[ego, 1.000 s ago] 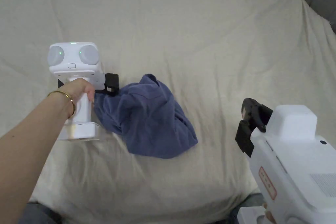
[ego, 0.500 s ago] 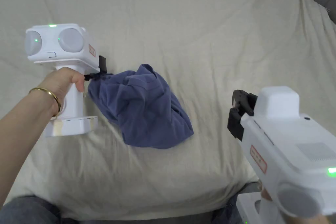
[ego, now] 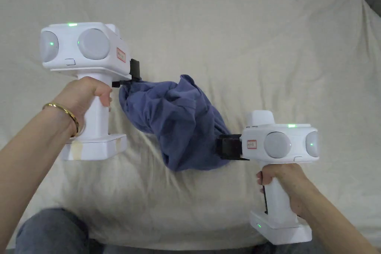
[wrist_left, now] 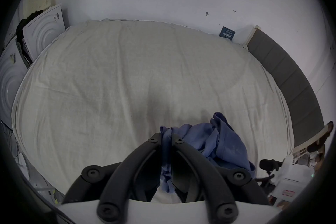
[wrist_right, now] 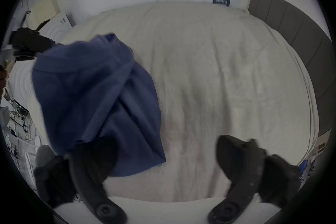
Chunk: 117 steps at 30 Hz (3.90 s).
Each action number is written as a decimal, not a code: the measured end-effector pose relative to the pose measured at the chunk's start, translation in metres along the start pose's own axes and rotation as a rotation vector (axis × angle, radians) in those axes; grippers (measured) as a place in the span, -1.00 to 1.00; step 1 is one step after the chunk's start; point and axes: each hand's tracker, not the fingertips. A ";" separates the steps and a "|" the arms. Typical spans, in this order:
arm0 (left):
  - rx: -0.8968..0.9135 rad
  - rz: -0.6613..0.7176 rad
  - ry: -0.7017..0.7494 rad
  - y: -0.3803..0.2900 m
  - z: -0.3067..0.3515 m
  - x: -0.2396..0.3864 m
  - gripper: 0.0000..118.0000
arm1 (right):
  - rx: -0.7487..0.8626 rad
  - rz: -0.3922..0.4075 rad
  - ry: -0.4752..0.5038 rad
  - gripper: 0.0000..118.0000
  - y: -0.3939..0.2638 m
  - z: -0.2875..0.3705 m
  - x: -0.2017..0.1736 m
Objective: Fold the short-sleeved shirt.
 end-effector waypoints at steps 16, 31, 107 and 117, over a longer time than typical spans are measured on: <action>0.177 0.108 0.021 0.035 0.063 -0.035 -0.85 | 0.301 -0.152 0.143 -0.91 0.055 0.155 0.068; 0.566 0.075 0.098 0.199 0.191 -0.014 -0.85 | 0.658 -0.209 0.020 -0.91 0.234 0.326 0.112; 0.749 -0.155 0.169 -0.115 0.160 0.012 -1.00 | 0.878 -0.111 -0.147 -0.97 -0.050 0.236 0.036; 0.344 -0.009 0.121 -0.095 0.137 -0.033 -0.58 | 0.793 -0.127 -0.116 -0.99 -0.054 0.222 0.040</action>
